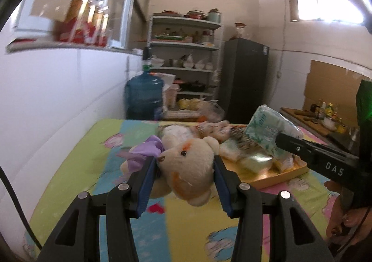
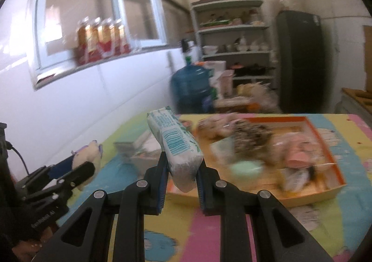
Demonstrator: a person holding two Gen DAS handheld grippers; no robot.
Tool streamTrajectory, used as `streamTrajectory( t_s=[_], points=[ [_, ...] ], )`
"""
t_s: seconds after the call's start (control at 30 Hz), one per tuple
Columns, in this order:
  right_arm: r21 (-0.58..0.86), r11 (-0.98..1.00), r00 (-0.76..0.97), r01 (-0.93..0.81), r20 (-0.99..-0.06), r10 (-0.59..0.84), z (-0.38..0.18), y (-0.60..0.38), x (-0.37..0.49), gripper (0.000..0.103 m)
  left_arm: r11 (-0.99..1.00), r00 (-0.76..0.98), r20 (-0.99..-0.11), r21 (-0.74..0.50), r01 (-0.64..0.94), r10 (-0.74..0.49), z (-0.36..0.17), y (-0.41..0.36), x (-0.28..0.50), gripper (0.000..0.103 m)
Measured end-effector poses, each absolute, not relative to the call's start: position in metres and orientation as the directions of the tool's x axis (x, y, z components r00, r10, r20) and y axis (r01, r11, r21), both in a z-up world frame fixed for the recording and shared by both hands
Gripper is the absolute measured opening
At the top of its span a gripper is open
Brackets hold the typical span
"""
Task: Organize soft objects
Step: 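Carry the teddy bear and wipes pack over the tray with both tools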
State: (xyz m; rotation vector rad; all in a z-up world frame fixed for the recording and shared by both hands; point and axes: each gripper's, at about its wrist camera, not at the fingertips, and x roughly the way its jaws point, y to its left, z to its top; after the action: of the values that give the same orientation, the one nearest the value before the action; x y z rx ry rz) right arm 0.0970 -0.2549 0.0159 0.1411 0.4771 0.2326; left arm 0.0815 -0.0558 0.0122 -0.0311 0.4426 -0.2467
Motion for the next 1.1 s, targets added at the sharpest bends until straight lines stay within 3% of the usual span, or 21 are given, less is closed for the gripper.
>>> streamTrajectory(
  t_s=[0.27,0.53,1.1],
  points=[
    [0.203,0.979,0.899,-0.031,-0.422,0.116,0.016,-0.325,0.096,0.023,0.940,0.842,-0.420,-0.115,0.320,-0.338,0.018,-0.114,0.113,0.049],
    [0.234,0.971,0.895,0.042,-0.441,0.067,0.001,-0.369,0.108,0.023,0.939,0.812,-0.472,-0.138,0.316,-0.343,0.001,-0.156,0.152,0.049],
    [0.278,0.959,0.836,-0.048,-0.515,0.191,-0.033,-0.358,0.161,0.023,0.954,0.760,-0.579,-0.133,0.268,-0.294,-0.041,-0.186,0.198,0.049]
  ],
)
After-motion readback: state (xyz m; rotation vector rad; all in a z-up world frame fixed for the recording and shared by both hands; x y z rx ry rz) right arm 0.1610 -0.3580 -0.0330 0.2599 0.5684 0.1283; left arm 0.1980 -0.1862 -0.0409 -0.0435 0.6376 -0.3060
